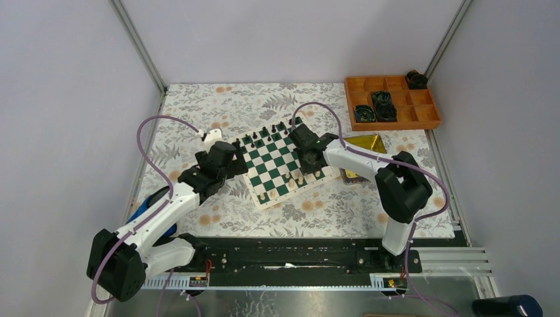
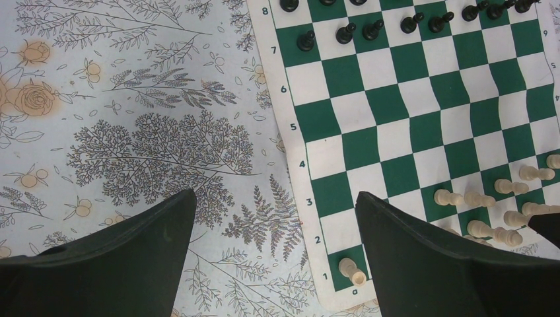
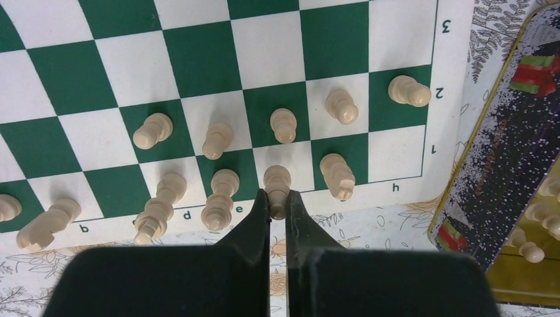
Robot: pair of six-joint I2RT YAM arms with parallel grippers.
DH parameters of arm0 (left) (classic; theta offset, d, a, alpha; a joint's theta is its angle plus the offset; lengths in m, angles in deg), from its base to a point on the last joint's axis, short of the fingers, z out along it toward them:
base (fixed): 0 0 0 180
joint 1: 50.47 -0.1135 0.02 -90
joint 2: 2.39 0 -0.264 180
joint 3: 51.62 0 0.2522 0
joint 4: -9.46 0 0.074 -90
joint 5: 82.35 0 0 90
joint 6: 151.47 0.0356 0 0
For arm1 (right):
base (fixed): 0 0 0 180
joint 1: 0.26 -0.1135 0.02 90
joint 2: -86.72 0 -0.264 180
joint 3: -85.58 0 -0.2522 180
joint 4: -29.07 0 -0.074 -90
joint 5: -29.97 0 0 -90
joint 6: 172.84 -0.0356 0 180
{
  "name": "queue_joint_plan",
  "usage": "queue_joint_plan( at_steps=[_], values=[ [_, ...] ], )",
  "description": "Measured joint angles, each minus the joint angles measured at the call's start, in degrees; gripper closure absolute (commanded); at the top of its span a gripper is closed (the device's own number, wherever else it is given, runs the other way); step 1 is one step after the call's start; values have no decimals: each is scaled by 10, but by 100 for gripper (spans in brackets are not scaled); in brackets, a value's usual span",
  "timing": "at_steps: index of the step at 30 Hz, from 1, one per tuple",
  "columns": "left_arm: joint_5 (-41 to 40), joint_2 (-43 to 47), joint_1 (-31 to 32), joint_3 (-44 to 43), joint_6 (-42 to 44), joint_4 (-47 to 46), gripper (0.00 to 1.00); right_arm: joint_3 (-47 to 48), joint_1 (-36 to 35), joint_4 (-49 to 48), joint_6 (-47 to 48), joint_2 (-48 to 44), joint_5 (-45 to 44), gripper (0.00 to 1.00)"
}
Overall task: Set up the chess pieces on the board
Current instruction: Place the chess piece on the chessboard.
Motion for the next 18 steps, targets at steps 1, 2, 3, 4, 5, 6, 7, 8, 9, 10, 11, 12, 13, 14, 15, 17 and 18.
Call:
queue_joint_plan(
  at_steps=[1,2,3,4,5,6,7,8,9,10,11,12,13,14,15,17,18],
  values=[
    [0,0,0,0,0,0,1,-1,0,-1,0,2,0,100],
    [0,0,0,0,0,0,1,-3,0,-3,0,3,0,100],
    [0,0,0,0,0,0,1,-4,0,-5,0,4,0,100],
    [0,0,0,0,2,0,1,-4,0,-6,0,4,0,100],
    [0,0,0,0,3,0,1,-4,0,-7,0,5,0,100],
    [0,0,0,0,4,0,1,-4,0,-9,0,5,0,100],
    [0,0,0,0,4,0,1,-4,0,-11,0,5,0,100],
    [0,0,0,0,5,0,1,-4,0,-13,0,6,0,100],
    [0,0,0,0,5,0,1,-5,0,-15,0,6,0,100],
    [0,0,0,0,6,0,1,-6,0,-17,0,6,0,100],
    [0,0,0,0,6,0,1,-7,0,-18,0,7,0,100],
    [0,0,0,0,6,0,1,-8,0,-19,0,9,0,100],
    [0,0,0,0,7,0,1,-9,0,-19,0,11,0,100],
    [0,0,0,0,7,0,1,-11,0,-20,0,12,0,100],
    [0,0,0,0,8,0,1,-12,0,-20,0,14,0,100],
    [0,0,0,0,8,0,1,-14,0,-20,0,14,0,100],
    [0,0,0,0,9,0,1,-15,0,-21,0,14,0,100]
  ],
)
